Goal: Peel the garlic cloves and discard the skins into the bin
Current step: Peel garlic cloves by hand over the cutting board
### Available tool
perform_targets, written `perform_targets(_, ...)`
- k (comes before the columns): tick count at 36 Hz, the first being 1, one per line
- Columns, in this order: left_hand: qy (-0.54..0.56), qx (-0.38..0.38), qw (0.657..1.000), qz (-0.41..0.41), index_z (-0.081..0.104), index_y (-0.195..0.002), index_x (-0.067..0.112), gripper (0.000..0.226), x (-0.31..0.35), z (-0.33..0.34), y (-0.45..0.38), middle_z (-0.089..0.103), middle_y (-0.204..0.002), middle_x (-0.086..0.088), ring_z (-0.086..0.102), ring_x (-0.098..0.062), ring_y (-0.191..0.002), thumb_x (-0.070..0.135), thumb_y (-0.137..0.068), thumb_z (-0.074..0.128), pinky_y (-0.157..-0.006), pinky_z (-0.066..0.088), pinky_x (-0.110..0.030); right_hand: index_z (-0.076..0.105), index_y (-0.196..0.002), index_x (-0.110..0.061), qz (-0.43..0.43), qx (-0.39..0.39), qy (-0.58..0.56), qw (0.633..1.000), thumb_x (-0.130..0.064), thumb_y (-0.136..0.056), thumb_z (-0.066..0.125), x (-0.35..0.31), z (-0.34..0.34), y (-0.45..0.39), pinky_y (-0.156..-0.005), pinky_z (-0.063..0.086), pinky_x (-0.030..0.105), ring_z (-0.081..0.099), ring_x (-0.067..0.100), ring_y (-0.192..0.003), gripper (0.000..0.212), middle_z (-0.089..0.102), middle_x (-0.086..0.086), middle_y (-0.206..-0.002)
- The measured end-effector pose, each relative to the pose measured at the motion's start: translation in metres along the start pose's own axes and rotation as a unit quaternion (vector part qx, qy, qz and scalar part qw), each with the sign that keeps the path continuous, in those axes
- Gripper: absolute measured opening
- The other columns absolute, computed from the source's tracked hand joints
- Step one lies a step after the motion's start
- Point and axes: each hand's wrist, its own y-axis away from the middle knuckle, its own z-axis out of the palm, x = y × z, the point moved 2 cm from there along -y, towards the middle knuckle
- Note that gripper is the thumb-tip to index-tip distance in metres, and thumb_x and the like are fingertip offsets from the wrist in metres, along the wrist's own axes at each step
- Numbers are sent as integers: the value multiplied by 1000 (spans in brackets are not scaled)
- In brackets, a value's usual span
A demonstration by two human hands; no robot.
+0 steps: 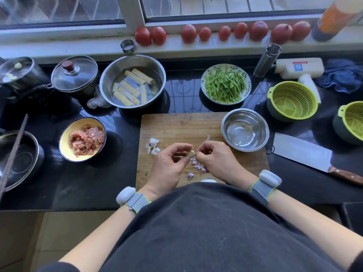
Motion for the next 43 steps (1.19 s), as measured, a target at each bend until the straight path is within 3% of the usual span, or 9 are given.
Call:
perform_targets(7, 56, 11, 998, -36, 78, -96, 31, 26, -2, 0, 0, 77, -98, -2, 69, -15, -93, 7, -87, 75, -86, 55, -34, 69, -71, -16, 20, -10, -37, 999, -14, -84, 67, -1, -1, 2, -59, 58, 44, 58, 14, -53, 13, 64, -4, -64)
perform_targets(12, 84, 17, 995, -58, 76, -105, 24, 27, -2, 0, 0, 77, -100, -3, 70, -22, -96, 4, -88, 72, -88, 58, -38, 70, -74, -14, 25, -8, -46, 999, -12, -86, 67, -1, -3, 3, -59, 59, 44, 59, 14, -53, 13, 64, -2, -65)
perform_targets(21, 111, 23, 991, -69, 71, -107, 20, 28, 1, 1, 1, 77, -98, 3, 71, -12, -95, 0, -87, 72, -83, 57, -25, 74, -84, -11, 9, -21, -53, 998, -13, -90, 69, -1, -1, 6, -62, 60, 47, 59, 18, -54, 8, 66, 0, -65)
perform_targets(23, 116, 31, 990, -74, 71, -107, 17, 24, 1, 1, 0, 77, -95, 1, 71, -13, -93, 3, -87, 74, -82, 57, -26, 74, -84, -15, -20, -12, -26, 999, -16, -89, 72, 0, -1, 6, -63, 61, 42, 61, 14, -54, 6, 68, -3, -64)
perform_targets(26, 116, 35, 989, -81, 73, -106, 13, 21, -1, 0, 1, 77, -95, -4, 72, -19, -92, 10, -86, 77, -83, 57, -30, 76, -84, -21, -81, 33, 48, 995, -19, -88, 73, 0, -2, 6, -65, 49, 18, 60, 2, -59, 5, 67, -12, -66)
perform_targets(28, 115, 34, 989, -86, 74, -105, 12, 20, -2, -1, 1, 77, -95, -7, 73, -20, -91, 11, -85, 78, -84, 57, -31, 77, -85, -20, -125, 58, 88, 986, -19, -87, 74, -2, -3, 6, -67, 45, 13, 59, 0, -65, 4, 66, -17, -68)
perform_targets(35, 113, 32, 989, -86, 73, -102, 7, 19, 0, 0, 1, 77, -89, -6, 73, -15, -84, 5, -84, 78, -79, 57, -25, 75, -83, -19, -197, 63, 167, 964, -19, -87, 72, -3, -1, 7, -70, 54, 32, 61, 8, -69, 5, 68, -11, -75)
perform_targets(43, 102, 24, 991, -81, 74, -101, 5, 19, 1, 1, 2, 78, -90, -6, 73, -17, -87, 0, -83, 77, -82, 58, -26, 70, -80, -18, -236, 64, 182, 952, -18, -84, 69, -3, -2, 8, -65, 52, 34, 58, 11, -67, 5, 63, -11, -75)
